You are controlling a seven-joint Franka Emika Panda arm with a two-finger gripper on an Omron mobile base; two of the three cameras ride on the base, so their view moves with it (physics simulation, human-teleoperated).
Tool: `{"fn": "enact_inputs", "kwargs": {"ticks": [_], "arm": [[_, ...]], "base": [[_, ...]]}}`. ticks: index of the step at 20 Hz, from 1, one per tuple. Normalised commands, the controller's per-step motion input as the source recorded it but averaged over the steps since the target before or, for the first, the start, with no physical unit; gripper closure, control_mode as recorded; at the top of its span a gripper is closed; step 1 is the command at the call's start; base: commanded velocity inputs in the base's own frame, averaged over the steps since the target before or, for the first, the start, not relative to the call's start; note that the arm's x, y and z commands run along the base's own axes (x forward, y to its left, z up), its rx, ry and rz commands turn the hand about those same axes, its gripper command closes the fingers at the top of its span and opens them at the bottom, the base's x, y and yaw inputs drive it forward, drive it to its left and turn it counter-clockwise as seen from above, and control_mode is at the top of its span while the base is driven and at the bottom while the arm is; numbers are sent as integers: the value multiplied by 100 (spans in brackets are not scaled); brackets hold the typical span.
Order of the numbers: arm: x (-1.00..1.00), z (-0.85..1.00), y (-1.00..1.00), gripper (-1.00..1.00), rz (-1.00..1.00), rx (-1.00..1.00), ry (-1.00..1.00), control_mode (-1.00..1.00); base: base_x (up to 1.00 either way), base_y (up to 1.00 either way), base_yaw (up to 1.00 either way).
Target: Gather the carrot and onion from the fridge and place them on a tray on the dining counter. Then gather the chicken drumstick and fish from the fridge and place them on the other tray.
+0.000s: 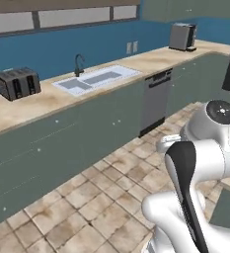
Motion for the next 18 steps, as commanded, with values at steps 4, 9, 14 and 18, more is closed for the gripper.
{"fn": "enact_inputs", "kwargs": {"ticks": [4,9,14,18], "arm": [[0,0,0,100,0,0,0,100],[0,0,0,100,0,0,0,100],[0,0,0,100,0,0,0,100],[0,0,0,100,0,0,0,100]], "base": [[53,39,-54],[52,43,-55],[59,50,-55],[67,54,-53]]}}
